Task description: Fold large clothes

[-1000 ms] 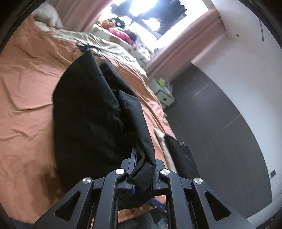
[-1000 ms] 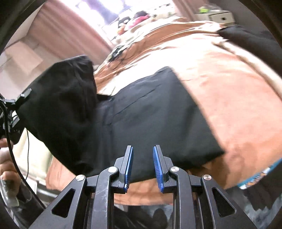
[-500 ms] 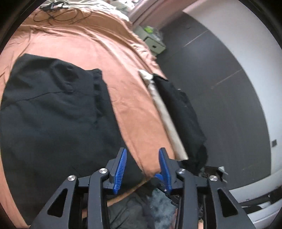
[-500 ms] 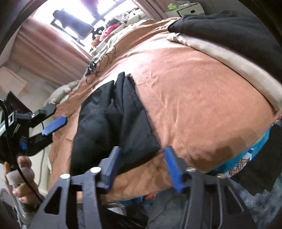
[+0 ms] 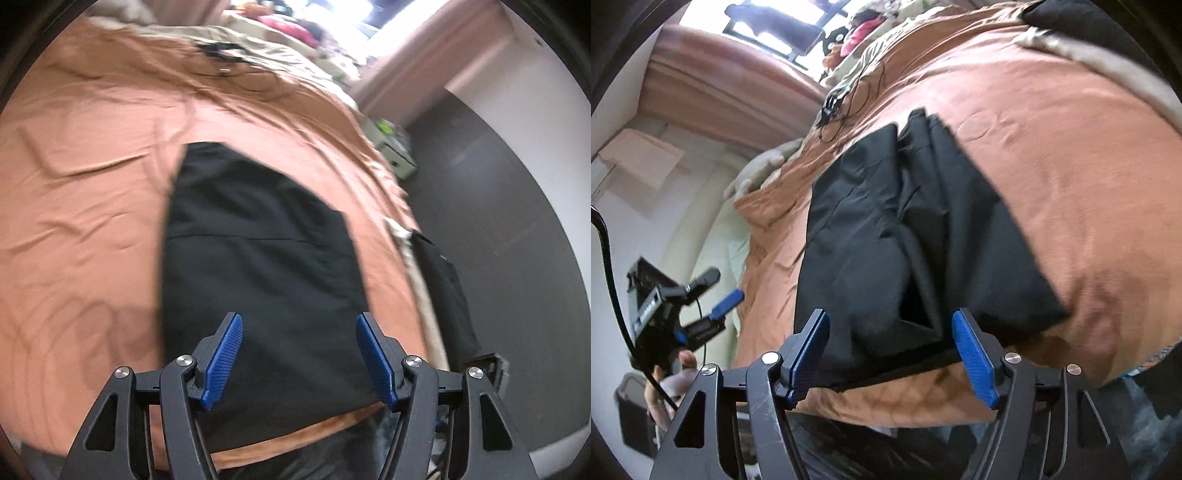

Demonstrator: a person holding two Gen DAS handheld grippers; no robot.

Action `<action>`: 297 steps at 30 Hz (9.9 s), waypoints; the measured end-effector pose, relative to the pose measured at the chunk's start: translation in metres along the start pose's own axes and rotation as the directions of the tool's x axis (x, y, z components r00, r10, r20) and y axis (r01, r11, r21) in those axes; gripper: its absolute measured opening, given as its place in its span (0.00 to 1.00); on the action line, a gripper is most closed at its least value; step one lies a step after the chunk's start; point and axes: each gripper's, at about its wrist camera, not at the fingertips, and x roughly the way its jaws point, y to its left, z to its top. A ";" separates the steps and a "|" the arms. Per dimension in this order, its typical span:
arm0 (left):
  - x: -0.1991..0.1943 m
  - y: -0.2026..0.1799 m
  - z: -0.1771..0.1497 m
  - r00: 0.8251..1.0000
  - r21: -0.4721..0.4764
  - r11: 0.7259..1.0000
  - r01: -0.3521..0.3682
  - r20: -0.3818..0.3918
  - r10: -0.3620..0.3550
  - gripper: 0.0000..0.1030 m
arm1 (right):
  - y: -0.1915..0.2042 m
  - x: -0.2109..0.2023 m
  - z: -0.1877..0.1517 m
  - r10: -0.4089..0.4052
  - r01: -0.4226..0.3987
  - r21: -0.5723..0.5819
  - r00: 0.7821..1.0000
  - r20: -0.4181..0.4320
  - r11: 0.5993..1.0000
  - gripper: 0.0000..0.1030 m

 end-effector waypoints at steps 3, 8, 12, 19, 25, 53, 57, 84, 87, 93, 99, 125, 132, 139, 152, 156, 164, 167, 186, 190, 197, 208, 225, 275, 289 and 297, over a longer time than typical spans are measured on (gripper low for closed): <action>-0.004 0.028 -0.008 0.999 -0.050 0.998 -0.048 0.011 0.048 0.63 | 0.002 0.014 -0.001 -0.071 0.071 -0.003 0.997 -0.004 0.997 0.44; 0.001 0.063 -0.029 0.995 -0.116 0.989 -0.096 -0.021 0.094 0.63 | -0.002 0.013 0.002 -0.076 0.076 -0.009 0.996 0.038 0.997 0.14; 0.014 0.069 -0.043 0.995 -0.139 0.986 -0.091 -0.057 0.084 0.63 | -0.012 0.005 0.006 -0.087 0.086 0.026 0.994 0.060 0.996 0.13; 0.036 0.053 -0.050 0.995 -0.091 0.995 -0.051 -0.088 0.043 0.63 | -0.037 -0.012 0.003 -0.101 0.095 0.074 0.992 0.071 0.993 0.12; 0.058 0.033 -0.055 0.991 -0.055 0.998 -0.008 -0.137 0.000 0.57 | -0.055 -0.016 0.001 -0.086 0.079 0.126 0.995 0.050 0.989 0.13; 0.091 0.067 0.004 0.990 -0.088 0.995 -0.052 -0.138 0.040 0.54 | -0.047 0.029 0.105 -0.164 0.148 -0.119 0.977 -0.136 0.982 0.78; 0.103 0.073 0.015 0.989 -0.094 0.994 -0.048 -0.142 0.034 0.54 | -0.050 0.048 0.127 -0.141 0.119 -0.125 0.974 -0.179 0.985 0.78; 0.151 0.080 0.068 0.991 -0.103 0.990 -0.092 -0.104 0.081 0.56 | -0.049 0.179 0.210 0.110 -0.130 -0.026 0.917 -0.382 0.991 0.68; 0.155 0.080 0.072 0.990 -0.109 0.989 -0.104 -0.106 0.092 0.57 | -0.051 0.182 0.212 0.102 -0.115 -0.011 0.920 -0.379 0.993 0.47; 0.167 0.085 0.084 0.988 -0.148 0.981 -0.129 -0.103 0.115 0.59 | -0.045 0.183 0.209 0.069 -0.079 -0.014 0.936 -0.346 0.997 0.24; 0.148 0.072 0.080 0.986 -0.097 0.982 -0.161 -0.056 0.156 0.41 | -0.018 0.159 0.208 0.029 -0.061 -0.102 0.956 -0.293 0.993 0.17; -0.017 -0.023 0.023 0.975 0.014 0.998 -0.058 0.217 0.053 0.18 | 0.104 -0.031 0.126 0.032 -0.010 -0.388 0.998 0.050 0.921 0.13; -0.063 -0.042 -0.011 0.959 0.040 0.999 -0.037 0.282 0.025 0.16 | 0.127 -0.068 0.096 0.072 -0.024 -0.424 0.993 0.098 0.905 0.12; -0.117 -0.055 -0.039 0.938 0.068 0.997 -0.027 0.348 0.002 0.16 | 0.152 -0.106 0.064 0.123 -0.044 -0.480 0.983 0.135 0.876 0.11; -0.228 -0.057 -0.091 0.883 0.072 0.997 -0.036 0.469 -0.002 0.16 | 0.207 -0.147 0.003 0.235 -0.111 -0.593 0.963 0.135 0.798 0.11; -0.259 -0.053 -0.106 0.863 0.074 0.996 -0.054 0.504 0.009 0.16 | 0.222 -0.148 -0.011 0.269 -0.140 -0.618 0.956 0.119 0.773 0.11; -0.321 -0.028 -0.129 0.812 0.032 0.997 -0.076 0.582 0.043 0.15 | 0.263 -0.139 -0.036 0.314 -0.192 -0.668 0.947 0.065 0.719 0.11; -0.346 -0.017 -0.138 0.791 0.012 0.997 -0.081 0.609 0.057 0.15 | 0.280 -0.134 -0.041 0.330 -0.212 -0.686 0.943 0.043 0.696 0.11; -0.494 0.080 -0.165 0.672 -0.152 0.981 -0.123 0.715 0.195 0.15 | 0.393 -0.080 -0.090 0.427 -0.395 -0.755 0.888 -0.168 0.524 0.11; -0.523 0.117 -0.157 0.659 -0.183 0.974 -0.134 0.718 0.225 0.15 | 0.413 -0.053 -0.097 0.453 -0.450 -0.741 0.864 -0.219 0.499 0.11; -0.556 0.184 -0.139 0.636 -0.229 0.962 -0.146 0.724 0.269 0.15 | 0.447 0.002 -0.122 0.457 -0.492 -0.740 0.845 -0.278 0.459 0.11; -0.564 0.301 -0.098 0.619 -0.303 0.936 -0.181 0.704 0.348 0.15 | 0.490 0.114 -0.131 0.422 -0.534 -0.719 0.833 -0.358 0.445 0.11; -0.541 0.478 -0.039 0.629 -0.460 0.860 -0.222 0.606 0.487 0.14 | 0.532 0.322 -0.164 0.338 -0.630 -0.602 0.774 -0.535 0.491 0.11; -0.403 0.586 -0.114 0.708 -0.746 0.543 -0.387 0.137 0.693 0.57 | 0.453 0.629 -0.108 -0.119 -0.289 -0.604 0.831 -0.544 0.743 0.45; -0.402 0.587 -0.112 0.694 -0.743 0.536 -0.401 0.135 0.707 0.59 | 0.426 0.612 -0.082 -0.364 -0.025 -0.798 0.881 -0.302 0.602 0.40; -0.434 0.582 -0.092 0.601 -0.716 0.515 -0.471 0.166 0.781 0.59 | 0.449 0.571 -0.072 -0.217 -0.122 -0.793 0.927 -0.306 0.596 0.40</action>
